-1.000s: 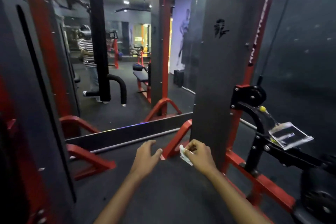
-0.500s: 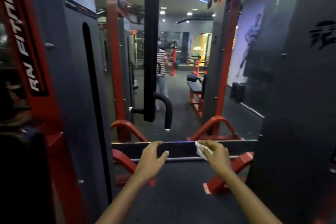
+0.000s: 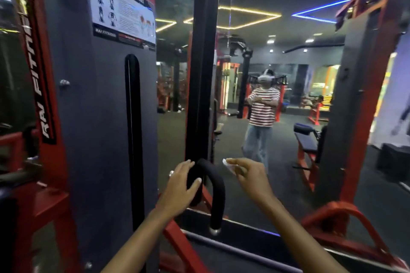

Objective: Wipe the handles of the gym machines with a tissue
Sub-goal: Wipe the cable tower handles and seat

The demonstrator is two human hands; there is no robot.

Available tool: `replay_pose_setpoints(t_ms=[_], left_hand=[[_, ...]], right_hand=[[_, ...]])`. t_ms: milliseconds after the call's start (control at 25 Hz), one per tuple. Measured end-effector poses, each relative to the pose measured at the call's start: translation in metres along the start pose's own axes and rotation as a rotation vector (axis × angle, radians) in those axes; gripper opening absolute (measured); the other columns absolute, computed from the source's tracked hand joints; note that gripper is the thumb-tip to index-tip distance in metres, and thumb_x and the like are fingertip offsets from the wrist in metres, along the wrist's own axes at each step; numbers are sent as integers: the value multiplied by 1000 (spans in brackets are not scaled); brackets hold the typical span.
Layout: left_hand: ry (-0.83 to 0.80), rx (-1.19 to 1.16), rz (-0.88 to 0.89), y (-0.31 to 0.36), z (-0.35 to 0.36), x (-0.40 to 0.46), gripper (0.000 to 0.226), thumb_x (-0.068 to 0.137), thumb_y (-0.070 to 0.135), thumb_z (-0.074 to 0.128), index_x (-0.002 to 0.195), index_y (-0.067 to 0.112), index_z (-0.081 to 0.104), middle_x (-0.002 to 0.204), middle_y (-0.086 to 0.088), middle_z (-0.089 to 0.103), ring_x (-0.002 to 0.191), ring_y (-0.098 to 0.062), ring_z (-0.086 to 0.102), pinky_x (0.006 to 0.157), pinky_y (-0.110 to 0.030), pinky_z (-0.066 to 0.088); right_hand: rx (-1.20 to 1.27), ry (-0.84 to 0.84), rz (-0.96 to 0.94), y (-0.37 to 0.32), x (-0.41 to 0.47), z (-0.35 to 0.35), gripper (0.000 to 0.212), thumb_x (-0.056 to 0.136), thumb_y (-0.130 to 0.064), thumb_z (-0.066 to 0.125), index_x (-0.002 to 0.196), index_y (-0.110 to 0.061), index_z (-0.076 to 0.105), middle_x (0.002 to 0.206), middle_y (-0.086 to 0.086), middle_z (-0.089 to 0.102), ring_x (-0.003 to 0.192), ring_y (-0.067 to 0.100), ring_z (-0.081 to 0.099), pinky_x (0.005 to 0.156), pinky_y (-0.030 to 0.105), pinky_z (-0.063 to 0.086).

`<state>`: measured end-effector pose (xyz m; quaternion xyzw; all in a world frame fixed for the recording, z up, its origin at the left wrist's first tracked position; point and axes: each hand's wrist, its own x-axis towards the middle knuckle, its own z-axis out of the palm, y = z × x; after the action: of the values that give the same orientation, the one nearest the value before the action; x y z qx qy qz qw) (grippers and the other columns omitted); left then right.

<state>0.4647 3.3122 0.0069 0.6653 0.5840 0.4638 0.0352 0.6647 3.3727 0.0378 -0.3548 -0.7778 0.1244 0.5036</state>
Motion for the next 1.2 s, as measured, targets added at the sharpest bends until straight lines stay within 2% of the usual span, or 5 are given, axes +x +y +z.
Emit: replay_pose_setpoints(t_ms=[160, 440, 720, 1000, 1200], left_hand=[[75, 245, 181, -1, 8, 56, 48, 96, 21, 49, 142, 16, 39, 155, 4, 22, 143, -11, 21, 113, -20, 18], [51, 883, 523, -22, -11, 129, 57, 95, 32, 45, 147, 19, 28, 159, -7, 5, 146, -30, 0, 115, -48, 23], [84, 738, 583, -32, -3, 140, 59, 97, 35, 45, 149, 18, 23, 159, -6, 3, 146, -34, -4, 106, -45, 40], [94, 661, 624, -34, -2, 140, 58, 97, 31, 47, 148, 15, 26, 158, -6, 7, 145, -36, -3, 100, -29, 44], [74, 649, 579, -33, 3, 134, 64, 95, 31, 50, 149, 13, 21, 159, -8, 4, 145, -36, -7, 98, -30, 47]], right_hand=[[-28, -97, -228, 26, 55, 35, 18, 82, -5, 64, 96, -8, 75, 94, 4, 72, 86, 11, 68, 79, 14, 50], [-226, -362, -444, 38, 82, 76, 16, 85, -12, 64, 97, -14, 75, 98, 3, 70, 91, 21, 65, 79, 34, 53], [-153, -179, -408, 58, 60, 80, 26, 79, 2, 67, 97, -14, 75, 96, 0, 68, 87, 15, 64, 74, 27, 54], [97, 40, -292, 67, -9, 64, 35, 98, -35, 44, 109, -13, 70, 105, -3, 63, 100, 6, 61, 86, 19, 48], [128, 188, -290, 84, -57, 75, 22, 89, -13, 61, 107, -7, 71, 110, 0, 64, 103, 18, 63, 88, 26, 49]])
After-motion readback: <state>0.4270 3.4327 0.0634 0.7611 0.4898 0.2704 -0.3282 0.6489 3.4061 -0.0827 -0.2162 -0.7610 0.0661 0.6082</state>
